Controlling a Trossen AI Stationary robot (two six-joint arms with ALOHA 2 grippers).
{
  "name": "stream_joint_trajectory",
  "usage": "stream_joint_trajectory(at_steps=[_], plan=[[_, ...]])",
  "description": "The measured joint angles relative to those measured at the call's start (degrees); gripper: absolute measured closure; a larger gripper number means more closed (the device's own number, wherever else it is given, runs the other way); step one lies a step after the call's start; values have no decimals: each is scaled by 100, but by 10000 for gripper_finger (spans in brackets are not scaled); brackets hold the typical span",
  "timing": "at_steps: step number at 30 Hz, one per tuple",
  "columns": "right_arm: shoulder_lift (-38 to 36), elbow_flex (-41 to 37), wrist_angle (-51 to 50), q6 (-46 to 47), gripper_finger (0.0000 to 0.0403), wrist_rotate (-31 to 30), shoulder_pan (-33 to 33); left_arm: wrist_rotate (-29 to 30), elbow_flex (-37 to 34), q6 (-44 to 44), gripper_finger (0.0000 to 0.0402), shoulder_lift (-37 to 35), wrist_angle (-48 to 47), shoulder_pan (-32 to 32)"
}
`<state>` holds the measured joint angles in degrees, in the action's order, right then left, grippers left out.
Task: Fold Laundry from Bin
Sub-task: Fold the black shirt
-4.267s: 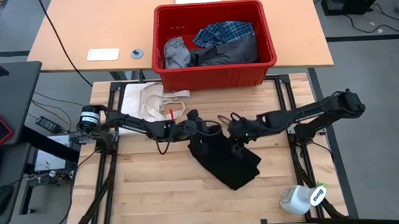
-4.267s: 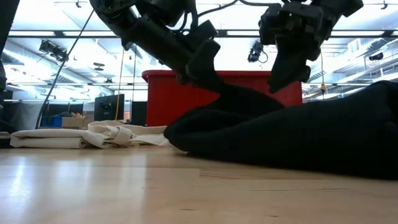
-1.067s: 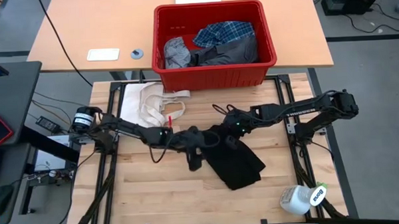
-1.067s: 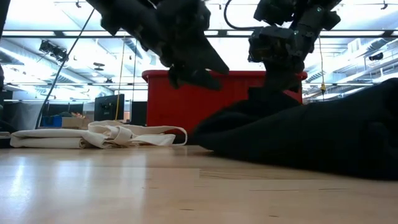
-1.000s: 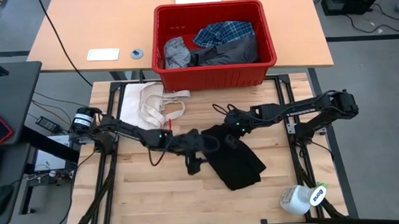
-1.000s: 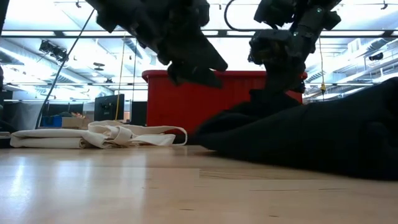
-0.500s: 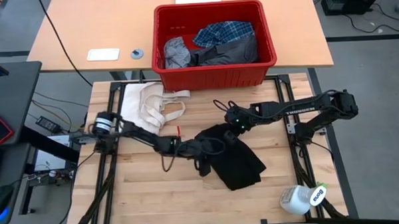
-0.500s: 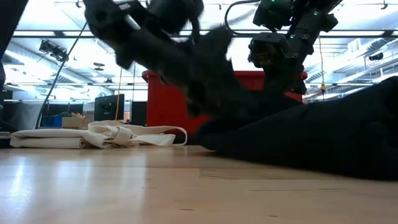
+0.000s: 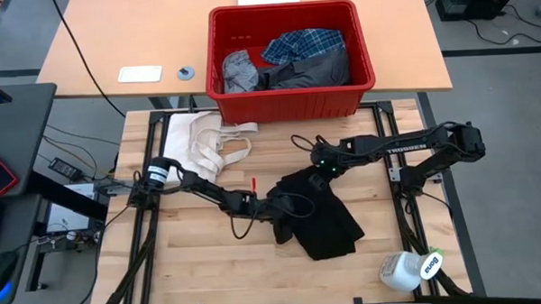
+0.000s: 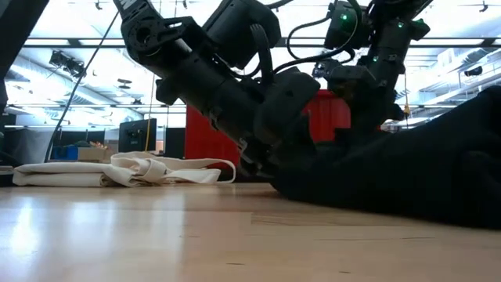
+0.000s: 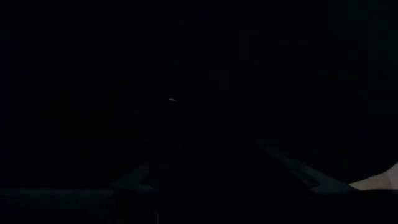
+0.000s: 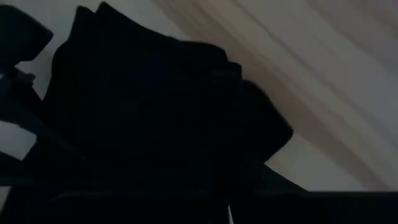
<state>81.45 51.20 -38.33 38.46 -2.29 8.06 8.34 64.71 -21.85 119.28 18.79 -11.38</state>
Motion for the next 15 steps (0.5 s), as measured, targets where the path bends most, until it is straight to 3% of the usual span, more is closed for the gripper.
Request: stream_joint_trajectory(at_steps=[8,15], plan=[[0,-1,65,-866,351,84,1,44,0,-162,219,0,-50,4],[0,-7,-293,-1613,276,282,18,125,0,-360,219,0,-55,2]])
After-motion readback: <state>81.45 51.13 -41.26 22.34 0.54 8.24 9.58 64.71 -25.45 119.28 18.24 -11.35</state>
